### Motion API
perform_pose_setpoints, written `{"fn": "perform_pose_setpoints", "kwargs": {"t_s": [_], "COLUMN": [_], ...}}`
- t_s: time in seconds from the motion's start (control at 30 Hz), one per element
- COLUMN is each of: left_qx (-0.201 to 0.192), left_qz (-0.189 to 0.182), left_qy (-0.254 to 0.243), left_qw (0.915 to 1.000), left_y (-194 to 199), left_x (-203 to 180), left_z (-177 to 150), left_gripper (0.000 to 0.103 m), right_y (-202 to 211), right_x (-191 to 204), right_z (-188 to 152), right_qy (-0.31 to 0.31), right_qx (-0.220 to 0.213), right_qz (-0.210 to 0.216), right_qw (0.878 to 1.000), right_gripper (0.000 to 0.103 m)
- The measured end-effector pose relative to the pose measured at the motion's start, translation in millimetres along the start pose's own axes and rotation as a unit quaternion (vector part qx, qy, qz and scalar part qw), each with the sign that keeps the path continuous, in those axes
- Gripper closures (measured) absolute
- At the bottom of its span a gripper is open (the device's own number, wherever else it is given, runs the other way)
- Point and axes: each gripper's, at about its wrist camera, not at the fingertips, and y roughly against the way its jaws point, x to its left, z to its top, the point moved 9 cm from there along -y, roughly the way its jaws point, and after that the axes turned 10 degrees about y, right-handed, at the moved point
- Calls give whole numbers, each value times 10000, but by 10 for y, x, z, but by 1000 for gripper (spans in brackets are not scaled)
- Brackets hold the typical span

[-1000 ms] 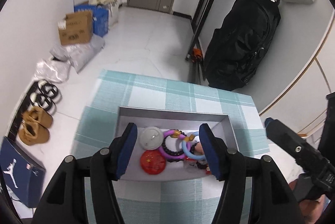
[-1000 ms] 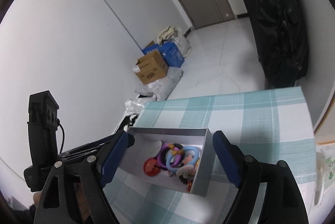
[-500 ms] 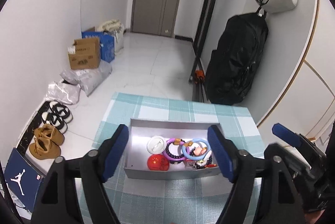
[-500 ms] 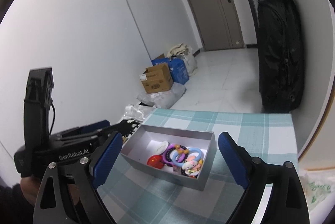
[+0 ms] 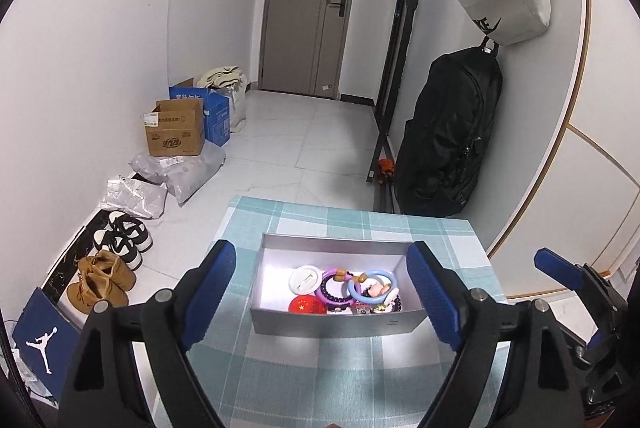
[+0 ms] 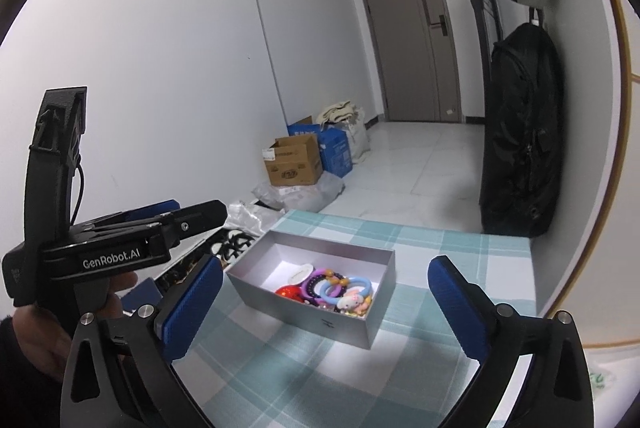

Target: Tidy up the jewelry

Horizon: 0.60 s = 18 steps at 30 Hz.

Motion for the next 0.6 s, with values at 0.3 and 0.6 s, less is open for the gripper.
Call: {"fn": "perform_pose_setpoints", "kwargs": {"t_s": [0.3,0.6], "left_qx": [-25,38], "left_qz": [64,121], "left_qy": [-56,-92], "left_qw": [10000,9999], "left_y": [90,76], "left_x": [-17,-15], "left_z": [-42,-78], "left_gripper": [19,19], "right_y": [80,94], "right_x": [-6,-8], "right_z": [-19,-33], "right_qy": [29,15], "right_qx": [-43,-31], "right_qz": [-42,-54], "right_qw": [10000,10000], "right_gripper": [0,0]}}
